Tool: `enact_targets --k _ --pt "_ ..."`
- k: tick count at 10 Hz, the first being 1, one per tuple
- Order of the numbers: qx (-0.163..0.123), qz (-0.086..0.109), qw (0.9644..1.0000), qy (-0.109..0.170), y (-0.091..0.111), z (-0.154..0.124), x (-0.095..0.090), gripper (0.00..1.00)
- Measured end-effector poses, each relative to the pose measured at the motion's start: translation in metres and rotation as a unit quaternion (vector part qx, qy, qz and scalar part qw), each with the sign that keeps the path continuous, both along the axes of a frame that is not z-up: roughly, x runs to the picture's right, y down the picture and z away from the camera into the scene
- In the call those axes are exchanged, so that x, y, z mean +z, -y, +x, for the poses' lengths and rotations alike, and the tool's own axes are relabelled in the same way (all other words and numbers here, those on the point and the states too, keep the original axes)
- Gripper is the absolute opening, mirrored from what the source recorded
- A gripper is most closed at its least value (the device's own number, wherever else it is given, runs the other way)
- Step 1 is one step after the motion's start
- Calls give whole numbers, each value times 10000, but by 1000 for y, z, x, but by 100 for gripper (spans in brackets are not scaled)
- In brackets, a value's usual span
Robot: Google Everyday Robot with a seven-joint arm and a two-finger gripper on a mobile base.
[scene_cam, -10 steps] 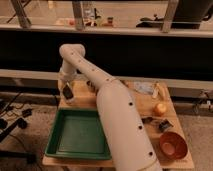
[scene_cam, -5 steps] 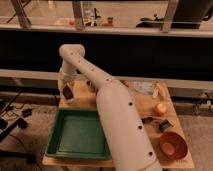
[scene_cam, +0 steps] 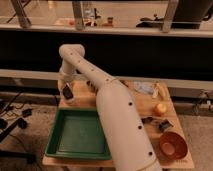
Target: Place eraser in paper cup
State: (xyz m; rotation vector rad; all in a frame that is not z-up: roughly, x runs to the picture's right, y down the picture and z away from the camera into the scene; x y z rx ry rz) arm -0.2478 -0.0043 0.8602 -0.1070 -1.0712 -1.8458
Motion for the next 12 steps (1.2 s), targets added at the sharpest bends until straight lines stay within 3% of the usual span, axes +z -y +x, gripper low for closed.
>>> enact_targets --k 9,10,12 --pt "1 1 10000 1 0 0 0 14" --pt "1 1 10000 1 0 0 0 40" --pt "1 1 10000 1 0 0 0 60"
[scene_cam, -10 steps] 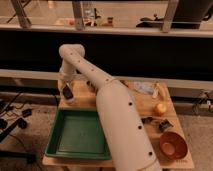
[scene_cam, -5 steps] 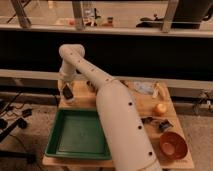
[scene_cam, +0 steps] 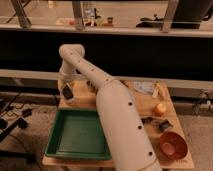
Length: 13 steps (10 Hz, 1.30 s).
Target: Place eraser in paper cup
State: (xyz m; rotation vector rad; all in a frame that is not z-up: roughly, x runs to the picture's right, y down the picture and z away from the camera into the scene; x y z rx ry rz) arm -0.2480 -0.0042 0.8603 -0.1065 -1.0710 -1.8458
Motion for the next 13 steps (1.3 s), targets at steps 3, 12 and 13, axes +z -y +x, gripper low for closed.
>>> enact_targets --k 3,12,13 --pt "0 0 10000 0 0 0 0 74" --pt "0 0 10000 -1 0 0 0 74" --pt "0 0 10000 0 0 0 0 74"
